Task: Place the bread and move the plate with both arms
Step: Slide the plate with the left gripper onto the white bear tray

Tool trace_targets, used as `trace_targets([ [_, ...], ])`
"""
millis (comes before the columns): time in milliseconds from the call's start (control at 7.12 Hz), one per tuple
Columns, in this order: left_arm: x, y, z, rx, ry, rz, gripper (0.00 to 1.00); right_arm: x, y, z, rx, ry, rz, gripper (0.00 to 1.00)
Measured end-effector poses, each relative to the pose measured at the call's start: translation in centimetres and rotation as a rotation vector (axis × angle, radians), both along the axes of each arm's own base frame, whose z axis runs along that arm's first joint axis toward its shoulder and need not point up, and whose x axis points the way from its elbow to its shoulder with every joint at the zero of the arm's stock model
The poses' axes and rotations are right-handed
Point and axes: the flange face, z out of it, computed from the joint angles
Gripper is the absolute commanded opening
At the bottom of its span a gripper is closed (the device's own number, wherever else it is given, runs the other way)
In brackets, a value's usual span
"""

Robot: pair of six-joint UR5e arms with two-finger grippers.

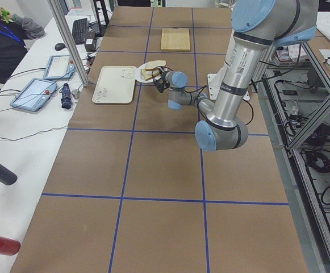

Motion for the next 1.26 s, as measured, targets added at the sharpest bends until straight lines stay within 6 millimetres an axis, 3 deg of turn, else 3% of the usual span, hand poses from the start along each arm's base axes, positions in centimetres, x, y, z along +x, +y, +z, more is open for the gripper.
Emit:
trace_targets([
  [140,0.2,-1.7,-1.2,-0.056,0.021,-0.081,0.00,0.0,0.0,0.1,-0.002,0.000,0.000,1.00],
  [562,5.3,-9.1,-5.4,-0.245,-0.066,-0.345,0.00,0.0,-0.1,0.1,-0.001,0.001,0.000,1.00],
  [843,9.2,-14.4,-6.1,-0.305,-0.183,-0.439,0.00,0.0,-0.5,0.5,-0.009,0.001,0.000,1.00],
  [1124,12.7,-17.1,-6.2,-0.333,-0.264,-0.461,0.00,0.0,-0.6,0.8,-0.016,0.002,0.000,1.00],
  [1264,13.6,-17.8,-5.7,-0.341,-0.292,-0.468,0.32,-0.1,-0.6,0.9,-0.017,0.002,0.000,1.00],
])
